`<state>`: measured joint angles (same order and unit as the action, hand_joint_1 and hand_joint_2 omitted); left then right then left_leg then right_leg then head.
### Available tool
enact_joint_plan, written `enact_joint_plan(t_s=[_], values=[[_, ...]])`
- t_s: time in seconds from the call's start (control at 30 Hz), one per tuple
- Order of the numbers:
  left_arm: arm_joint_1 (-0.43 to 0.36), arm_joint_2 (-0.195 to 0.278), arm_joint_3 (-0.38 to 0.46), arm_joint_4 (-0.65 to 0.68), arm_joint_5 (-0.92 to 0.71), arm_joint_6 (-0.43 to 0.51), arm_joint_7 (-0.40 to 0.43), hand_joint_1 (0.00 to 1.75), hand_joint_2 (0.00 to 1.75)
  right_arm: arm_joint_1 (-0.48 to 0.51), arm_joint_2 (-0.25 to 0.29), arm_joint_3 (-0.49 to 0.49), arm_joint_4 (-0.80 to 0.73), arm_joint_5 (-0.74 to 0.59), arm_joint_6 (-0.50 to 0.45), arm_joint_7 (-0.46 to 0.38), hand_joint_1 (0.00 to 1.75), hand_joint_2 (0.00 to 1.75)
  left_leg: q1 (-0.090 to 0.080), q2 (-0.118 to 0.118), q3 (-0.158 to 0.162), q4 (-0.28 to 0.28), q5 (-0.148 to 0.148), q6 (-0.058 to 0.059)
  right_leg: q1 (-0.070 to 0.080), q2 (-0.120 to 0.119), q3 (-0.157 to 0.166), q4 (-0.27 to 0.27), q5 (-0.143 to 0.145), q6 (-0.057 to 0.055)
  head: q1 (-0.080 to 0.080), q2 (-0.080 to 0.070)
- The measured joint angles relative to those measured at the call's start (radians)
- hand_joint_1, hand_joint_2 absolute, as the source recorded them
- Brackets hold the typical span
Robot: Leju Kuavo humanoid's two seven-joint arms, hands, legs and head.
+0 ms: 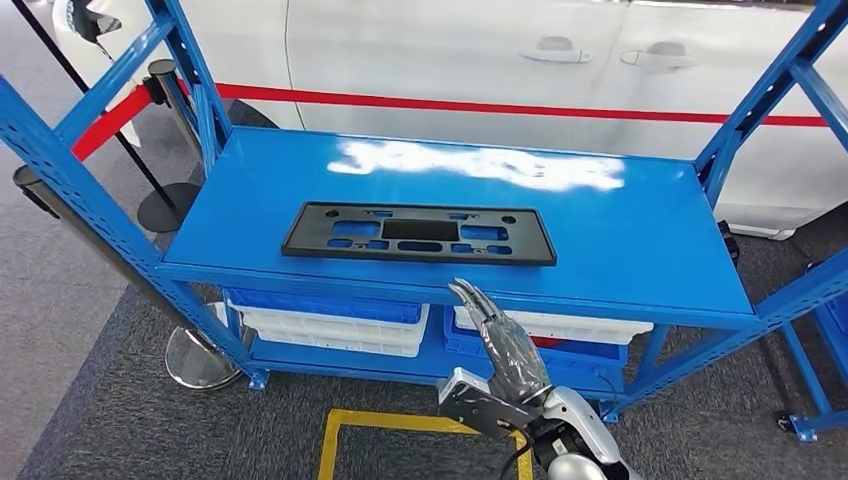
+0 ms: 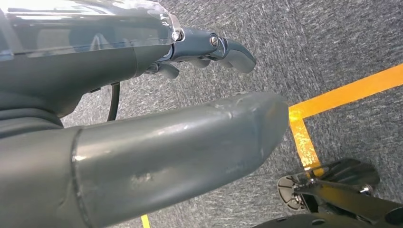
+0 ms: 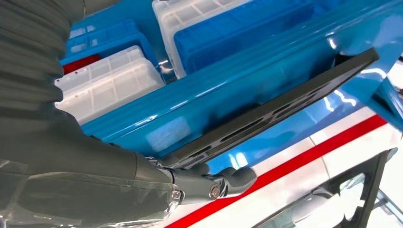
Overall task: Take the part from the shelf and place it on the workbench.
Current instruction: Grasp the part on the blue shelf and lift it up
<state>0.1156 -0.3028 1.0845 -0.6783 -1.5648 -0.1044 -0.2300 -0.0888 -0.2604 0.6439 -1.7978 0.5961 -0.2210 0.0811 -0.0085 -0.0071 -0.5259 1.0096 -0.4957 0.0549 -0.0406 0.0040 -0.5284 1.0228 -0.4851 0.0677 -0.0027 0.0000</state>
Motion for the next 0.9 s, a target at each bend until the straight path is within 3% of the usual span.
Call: enact_joint_plan(t_s=[0.07, 0.13, 0.17, 0.2, 0.23, 0.3, 0.37, 0.43, 0.5, 0.53, 0.6, 0.67, 0.7, 0.73, 0.77, 0.83, 0.87, 0.9], values=[[0.000, 0.000, 0.000, 0.000, 0.000, 0.000, 0.000, 0.00, 0.00, 0.001, 0.000, 0.000, 0.000, -0.002, 0.001, 0.000, 0.00, 1.75, 0.002, 0.000, 0.010, -0.011, -0.002, 0.013, 0.002, -0.001, -0.038, 0.069, -0.036, -0.004, 0.003, 0.000], [0.001, -0.001, 0.000, 0.000, 0.000, 0.000, 0.000, 0.00, 0.00, 0.005, 0.000, 0.001, 0.001, -0.003, 0.004, 0.000, 0.00, 1.75, -0.002, 0.000, 0.013, -0.012, -0.008, 0.019, 0.007, -0.002, -0.115, 0.197, -0.085, -0.009, 0.004, 0.000], [0.002, -0.001, 0.000, 0.000, 0.000, 0.000, 0.000, 0.00, 0.00, 0.008, 0.000, 0.001, 0.003, -0.004, 0.007, 0.000, 0.00, 1.75, -0.005, 0.000, 0.017, -0.012, -0.012, 0.020, 0.010, -0.002, -0.150, 0.248, -0.097, -0.010, 0.004, 0.000], [0.002, -0.002, 0.000, 0.000, 0.000, 0.000, 0.001, 0.00, 0.00, 0.011, 0.000, 0.002, 0.004, -0.005, 0.009, 0.001, 0.00, 1.75, -0.008, 0.000, 0.023, -0.012, -0.017, 0.020, 0.013, -0.002, -0.172, 0.268, -0.090, -0.013, 0.005, 0.000], [0.003, -0.002, 0.000, 0.000, 0.000, 0.000, 0.001, 0.00, 0.00, 0.012, 0.000, 0.002, 0.006, -0.006, 0.011, 0.001, 0.00, 1.75, -0.011, 0.000, 0.033, -0.012, -0.023, 0.020, 0.017, -0.002, -0.175, 0.251, -0.062, -0.018, 0.005, 0.000], [0.005, -0.004, 0.000, 0.000, 0.000, -0.001, 0.001, 0.00, 0.00, 0.013, 0.000, 0.002, 0.007, -0.008, 0.015, 0.001, 0.00, 1.75, -0.015, 0.000, 0.057, -0.013, -0.039, 0.018, 0.029, -0.003, -0.141, 0.137, 0.025, -0.040, 0.005, 0.000], [0.006, -0.008, 0.000, 0.001, 0.000, -0.002, 0.001, 0.00, 0.00, 0.013, -0.001, 0.003, 0.009, -0.010, 0.020, 0.002, 0.00, 1.75, -0.016, 0.001, 0.073, -0.014, -0.053, 0.012, 0.042, -0.007, -0.111, 0.042, 0.065, -0.062, -0.001, 0.000], [0.004, -0.012, 0.000, 0.001, 0.000, -0.004, 0.002, 0.00, 0.00, 0.014, -0.001, 0.005, 0.010, -0.013, 0.026, 0.004, 0.00, 1.75, -0.014, 0.004, 0.085, -0.014, -0.057, 0.001, 0.050, -0.011, -0.099, 0.011, 0.058, -0.075, -0.003, 0.000], [0.004, -0.011, -0.001, -0.002, -0.001, -0.006, 0.005, 0.00, 0.00, 0.014, -0.001, 0.006, 0.010, -0.014, 0.029, 0.006, 0.00, 1.75, -0.016, 0.006, 0.090, 0.004, -0.051, -0.012, 0.044, -0.010, -0.072, -0.014, 0.058, -0.082, 0.002, 0.000], [0.004, -0.011, -0.001, -0.004, -0.002, -0.006, 0.006, 0.00, 0.00, 0.014, 0.000, 0.007, 0.010, -0.015, 0.029, 0.006, 0.00, 1.75, -0.016, 0.005, 0.075, 0.035, -0.047, -0.018, 0.039, -0.011, -0.054, -0.028, 0.056, -0.086, 0.001, 0.000], [0.004, -0.010, -0.002, -0.008, -0.002, -0.006, 0.008, 0.00, 0.00, 0.013, 0.000, 0.008, 0.010, -0.018, 0.031, 0.006, 0.00, 1.75, -0.007, 0.004, 0.010, 0.142, -0.063, -0.033, 0.027, -0.012, -0.021, -0.053, 0.051, -0.088, -0.002, 0.000], [0.005, -0.010, -0.002, -0.011, -0.003, -0.008, 0.009, 0.00, 0.00, 0.013, 0.000, 0.009, 0.010, -0.020, 0.034, 0.008, 0.00, 1.75, 0.008, 0.004, -0.072, 0.238, -0.113, -0.053, 0.017, -0.011, 0.000, -0.062, 0.038, -0.083, -0.004, 0.000], [0.006, -0.010, -0.002, -0.012, -0.003, -0.008, 0.010, 0.00, 0.00, 0.014, 0.001, 0.009, 0.010, -0.021, 0.035, 0.008, 0.00, 1.75, 0.017, 0.004, -0.100, 0.253, -0.129, -0.065, 0.011, -0.010, 0.010, -0.063, 0.029, -0.077, -0.004, 0.000], [0.008, -0.010, -0.002, -0.013, -0.003, -0.009, 0.010, 0.00, 0.00, 0.014, 0.001, 0.010, 0.010, -0.021, 0.037, 0.009, 0.00, 1.75, 0.027, 0.004, -0.114, 0.238, -0.119, -0.075, 0.004, -0.008, 0.021, -0.061, 0.019, -0.069, -0.004, 0.000], [0.010, -0.010, -0.002, -0.014, -0.003, -0.010, 0.010, 0.00, 0.00, 0.014, 0.001, 0.010, 0.010, -0.021, 0.039, 0.009, 0.00, 1.75, 0.037, 0.005, -0.114, 0.194, -0.083, -0.088, -0.005, -0.006, 0.033, -0.058, 0.007, -0.060, -0.004, 0.000], [0.014, -0.011, -0.002, -0.017, -0.003, -0.012, 0.007, 0.00, 0.00, 0.014, 0.001, 0.010, 0.011, -0.020, 0.045, 0.011, 0.00, 1.75, 0.053, 0.008, -0.100, 0.080, 0.019, -0.109, -0.018, -0.003, 0.052, -0.044, -0.018, -0.036, -0.007, 0.000], [0.015, -0.012, -0.003, -0.019, -0.003, -0.015, 0.005, 0.00, 0.00, 0.013, 0.001, 0.010, 0.012, -0.018, 0.049, 0.012, 0.00, 1.75, 0.055, 0.010, -0.097, 0.047, 0.046, -0.109, -0.020, -0.003, 0.055, -0.037, -0.030, -0.024, -0.011, 0.000], [0.015, -0.013, -0.004, -0.021, -0.003, -0.017, 0.004, 0.00, 0.00, 0.012, 0.001, 0.011, 0.013, -0.015, 0.055, 0.013, 0.00, 1.75, 0.055, 0.012, -0.099, 0.036, 0.060, -0.100, -0.019, -0.002, 0.056, -0.032, -0.038, -0.013, -0.014, 0.000]])
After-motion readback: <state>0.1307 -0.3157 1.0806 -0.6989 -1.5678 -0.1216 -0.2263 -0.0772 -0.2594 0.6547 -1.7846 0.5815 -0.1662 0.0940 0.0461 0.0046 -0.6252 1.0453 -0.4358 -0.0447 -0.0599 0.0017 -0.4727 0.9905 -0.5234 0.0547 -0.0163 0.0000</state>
